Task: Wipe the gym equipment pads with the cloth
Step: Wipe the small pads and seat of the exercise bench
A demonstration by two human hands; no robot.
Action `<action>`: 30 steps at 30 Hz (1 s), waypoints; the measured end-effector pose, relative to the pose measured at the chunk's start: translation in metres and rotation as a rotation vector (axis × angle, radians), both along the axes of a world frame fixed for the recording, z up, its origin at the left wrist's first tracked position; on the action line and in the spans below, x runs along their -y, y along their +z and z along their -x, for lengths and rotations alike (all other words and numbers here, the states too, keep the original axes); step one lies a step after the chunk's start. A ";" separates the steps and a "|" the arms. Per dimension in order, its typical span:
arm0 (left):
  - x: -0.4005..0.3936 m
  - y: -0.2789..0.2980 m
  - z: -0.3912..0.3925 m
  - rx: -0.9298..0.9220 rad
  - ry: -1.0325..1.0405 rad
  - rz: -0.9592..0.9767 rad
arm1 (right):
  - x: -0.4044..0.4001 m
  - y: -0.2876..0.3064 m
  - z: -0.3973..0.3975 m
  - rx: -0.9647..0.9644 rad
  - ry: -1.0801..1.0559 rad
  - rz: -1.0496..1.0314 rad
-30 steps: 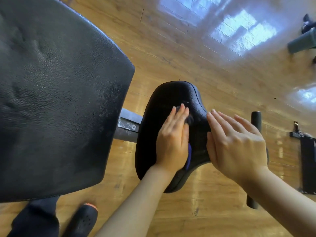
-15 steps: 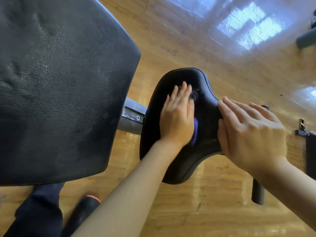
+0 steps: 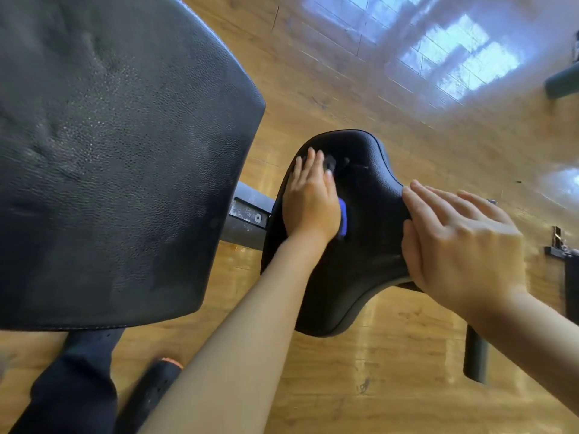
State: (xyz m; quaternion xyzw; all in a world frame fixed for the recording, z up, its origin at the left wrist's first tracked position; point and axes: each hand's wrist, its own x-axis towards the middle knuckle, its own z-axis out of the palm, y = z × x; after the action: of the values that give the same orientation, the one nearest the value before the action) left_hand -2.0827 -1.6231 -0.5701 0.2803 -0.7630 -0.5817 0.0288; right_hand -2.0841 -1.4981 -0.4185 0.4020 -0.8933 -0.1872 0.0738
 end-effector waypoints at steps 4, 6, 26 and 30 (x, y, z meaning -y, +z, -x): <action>-0.006 -0.007 -0.040 -0.168 -0.052 0.008 | -0.001 -0.001 0.001 0.000 0.002 0.003; -0.011 -0.013 -0.090 -0.218 -0.082 0.049 | 0.000 -0.001 -0.001 0.006 -0.001 0.000; 0.005 0.057 -0.049 -0.180 -0.106 -0.904 | 0.020 0.012 -0.011 0.212 -0.071 -0.096; 0.016 0.060 -0.050 -0.066 -0.048 -0.932 | 0.053 -0.009 -0.038 0.374 0.010 0.067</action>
State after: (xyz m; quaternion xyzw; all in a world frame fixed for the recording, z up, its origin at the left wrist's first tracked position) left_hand -2.0328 -1.6388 -0.5097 0.2270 -0.4255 -0.8715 -0.0891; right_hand -2.0460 -1.5508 -0.4274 0.4316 -0.8951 -0.0789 -0.0789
